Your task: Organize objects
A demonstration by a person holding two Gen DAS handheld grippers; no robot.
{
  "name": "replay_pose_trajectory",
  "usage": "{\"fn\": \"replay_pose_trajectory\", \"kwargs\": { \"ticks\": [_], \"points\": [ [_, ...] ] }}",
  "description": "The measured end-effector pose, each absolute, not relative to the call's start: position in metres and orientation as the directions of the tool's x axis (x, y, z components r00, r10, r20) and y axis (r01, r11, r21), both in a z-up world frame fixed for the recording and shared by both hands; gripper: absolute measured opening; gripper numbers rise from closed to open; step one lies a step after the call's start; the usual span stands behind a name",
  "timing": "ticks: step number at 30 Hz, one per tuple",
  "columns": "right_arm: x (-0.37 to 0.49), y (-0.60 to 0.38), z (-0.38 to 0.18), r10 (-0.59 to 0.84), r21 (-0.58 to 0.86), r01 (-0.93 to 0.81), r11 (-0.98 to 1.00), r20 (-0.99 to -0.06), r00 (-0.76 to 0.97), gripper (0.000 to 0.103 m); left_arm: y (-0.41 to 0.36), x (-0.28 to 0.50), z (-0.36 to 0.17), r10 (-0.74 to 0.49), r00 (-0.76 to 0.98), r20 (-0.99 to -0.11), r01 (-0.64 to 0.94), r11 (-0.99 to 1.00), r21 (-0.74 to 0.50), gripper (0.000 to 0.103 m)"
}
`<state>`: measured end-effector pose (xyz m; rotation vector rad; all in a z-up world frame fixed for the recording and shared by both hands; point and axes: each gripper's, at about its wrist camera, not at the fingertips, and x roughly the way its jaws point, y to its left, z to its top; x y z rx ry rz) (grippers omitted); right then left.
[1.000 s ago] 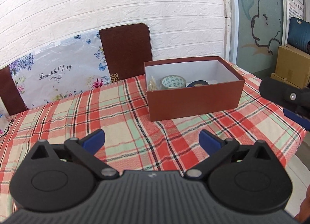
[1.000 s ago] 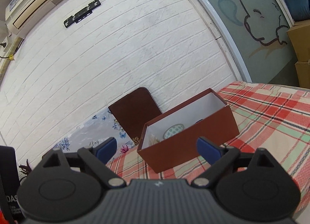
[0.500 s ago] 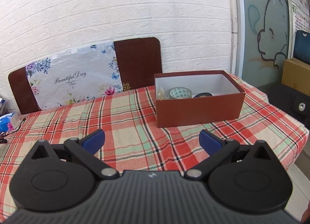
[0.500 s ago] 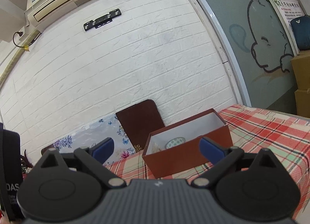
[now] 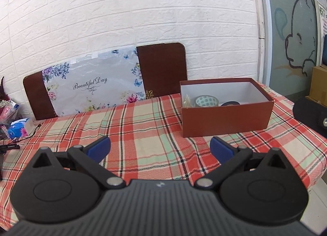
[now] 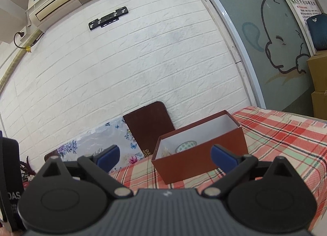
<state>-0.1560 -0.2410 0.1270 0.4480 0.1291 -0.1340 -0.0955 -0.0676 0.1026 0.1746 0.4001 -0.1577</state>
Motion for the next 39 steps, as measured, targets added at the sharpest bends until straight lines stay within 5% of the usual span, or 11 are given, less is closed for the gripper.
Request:
{"fn": "replay_pose_trajectory", "kwargs": {
  "ticks": [20,39],
  "points": [
    [-0.155,-0.237,0.12,-0.106,0.418,0.172,0.892,-0.178,0.978,0.1,-0.07,-0.093,0.095,-0.148,0.862,-0.485,0.257,0.952,0.166,0.103],
    [-0.156,-0.235,0.117,-0.107,0.418,0.176,0.891,-0.183,0.977,0.1,-0.06,-0.088,0.093,-0.217,0.823,-0.525,0.295,0.953,0.07,0.103]
  ]
}}
